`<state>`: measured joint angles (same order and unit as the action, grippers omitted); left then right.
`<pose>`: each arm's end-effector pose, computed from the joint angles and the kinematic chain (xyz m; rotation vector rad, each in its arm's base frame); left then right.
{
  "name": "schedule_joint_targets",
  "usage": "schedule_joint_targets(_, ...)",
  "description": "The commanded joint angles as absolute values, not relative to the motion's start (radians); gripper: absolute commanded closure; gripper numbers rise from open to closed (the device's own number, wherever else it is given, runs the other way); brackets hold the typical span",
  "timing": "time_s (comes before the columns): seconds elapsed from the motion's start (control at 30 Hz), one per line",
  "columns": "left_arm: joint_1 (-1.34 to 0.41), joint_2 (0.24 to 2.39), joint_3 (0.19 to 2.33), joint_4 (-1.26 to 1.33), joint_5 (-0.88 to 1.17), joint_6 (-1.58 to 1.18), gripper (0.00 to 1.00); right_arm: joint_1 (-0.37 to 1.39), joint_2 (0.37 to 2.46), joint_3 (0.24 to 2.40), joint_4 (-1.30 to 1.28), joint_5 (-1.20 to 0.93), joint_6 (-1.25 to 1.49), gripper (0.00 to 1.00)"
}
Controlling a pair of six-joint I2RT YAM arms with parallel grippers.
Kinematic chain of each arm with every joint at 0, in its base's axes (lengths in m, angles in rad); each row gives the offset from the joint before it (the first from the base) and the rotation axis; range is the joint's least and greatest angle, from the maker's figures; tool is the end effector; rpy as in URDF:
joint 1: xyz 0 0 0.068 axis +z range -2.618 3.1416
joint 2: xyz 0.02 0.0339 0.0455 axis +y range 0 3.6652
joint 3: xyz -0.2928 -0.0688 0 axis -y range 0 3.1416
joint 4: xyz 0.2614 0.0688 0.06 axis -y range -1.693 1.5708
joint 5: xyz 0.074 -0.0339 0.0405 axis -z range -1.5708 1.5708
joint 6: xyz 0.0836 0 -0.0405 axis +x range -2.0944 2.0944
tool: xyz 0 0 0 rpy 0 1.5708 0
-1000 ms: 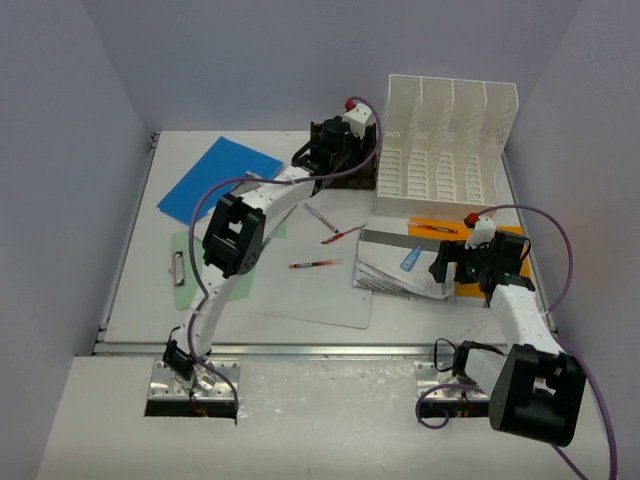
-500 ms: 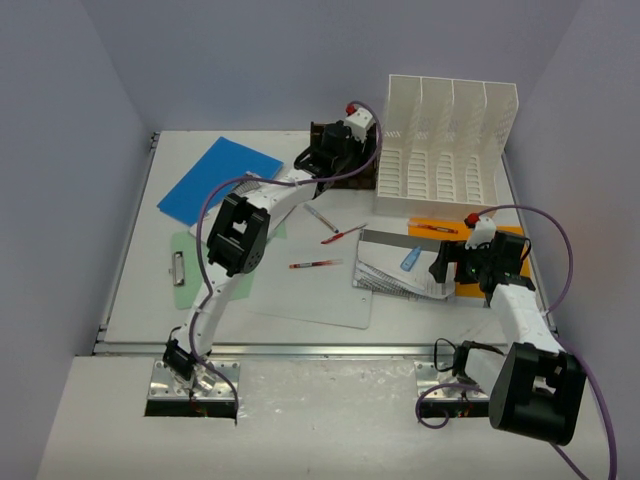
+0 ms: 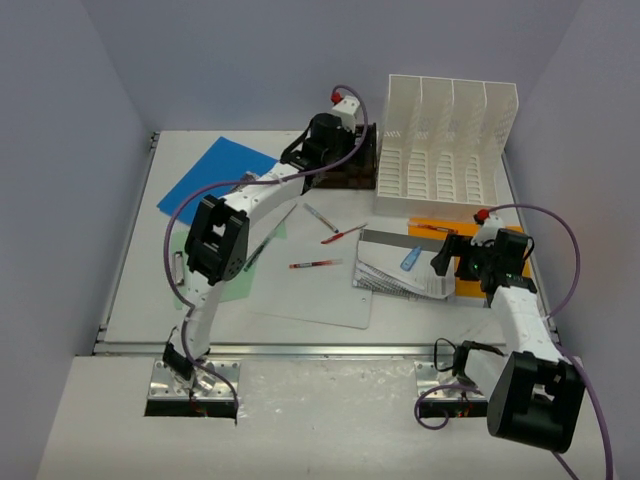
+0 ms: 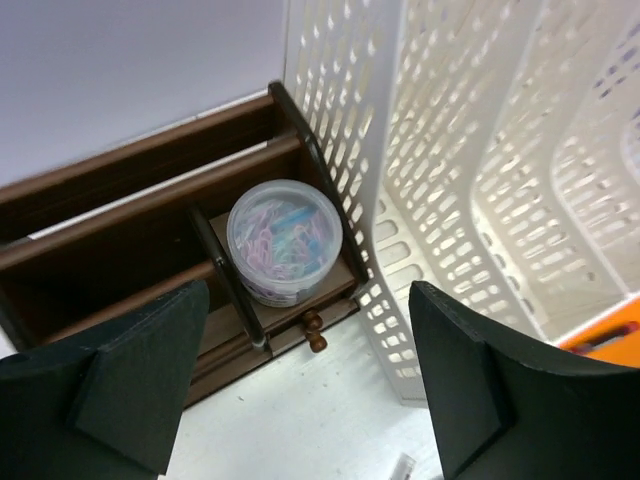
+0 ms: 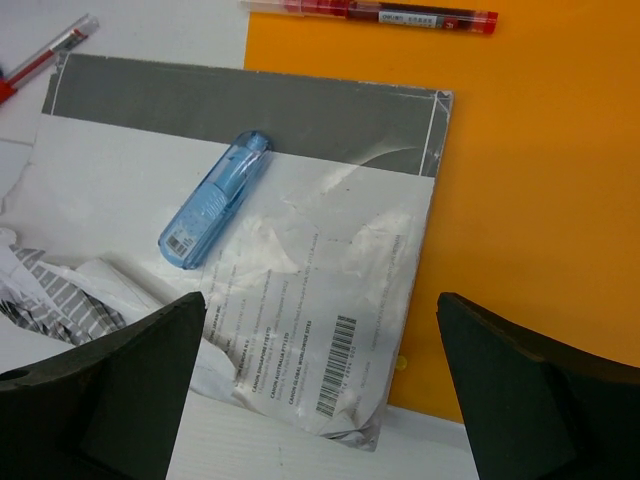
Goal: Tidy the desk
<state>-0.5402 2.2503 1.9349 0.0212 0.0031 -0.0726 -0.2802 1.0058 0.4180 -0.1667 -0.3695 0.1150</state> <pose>0.5332 -0.3201 0.2715 0.4393 1.8351 -0.4250 0.2243 -0.0331 0.1617 0.2669 2.2713 0.3432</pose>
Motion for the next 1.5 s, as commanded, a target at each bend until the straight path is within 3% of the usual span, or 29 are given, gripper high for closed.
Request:
schedule_joint_targets(0.0,-0.538,2.059,1.876,0.007,0.009,-0.106,0.2,-0.285,0.961,0.469,-0.141,-0.333,0.237,0.01)
schedule_joint_targets(0.17,-0.538,1.905,1.713,-0.055,0.006,-0.116,0.18,-0.234,0.951,0.528,-0.227,-0.33,0.279,0.12)
schedule_joint_targets(0.3,-0.538,1.782,1.59,-0.12,0.001,-0.155,0.15,-0.1,0.98,0.571,-0.315,-0.173,0.377,0.19)
schedule_joint_targets(0.43,-0.537,1.707,1.526,-0.222,-0.191,-0.233,0.15,0.061,1.036,0.592,-0.33,-0.026,0.481,0.29)
schedule_joint_targets(0.6,-0.534,1.617,1.435,-0.28,-0.336,-0.272,0.13,0.122,1.225,0.705,-0.438,0.066,0.542,0.35)
schedule_joint_targets(0.8,-0.521,1.521,1.31,-0.25,-0.373,-0.266,0.09,0.129,1.435,0.772,-0.459,0.055,0.586,0.42)
schedule_joint_targets(1.17,-0.484,1.49,1.188,-0.231,-0.369,-0.258,0.08,0.143,1.512,0.818,-0.409,0.03,0.701,0.41)
schedule_joint_targets(1.47,-0.475,1.51,1.178,-0.228,-0.346,-0.261,0.07,0.151,1.539,0.84,-0.406,0.043,0.79,0.26)
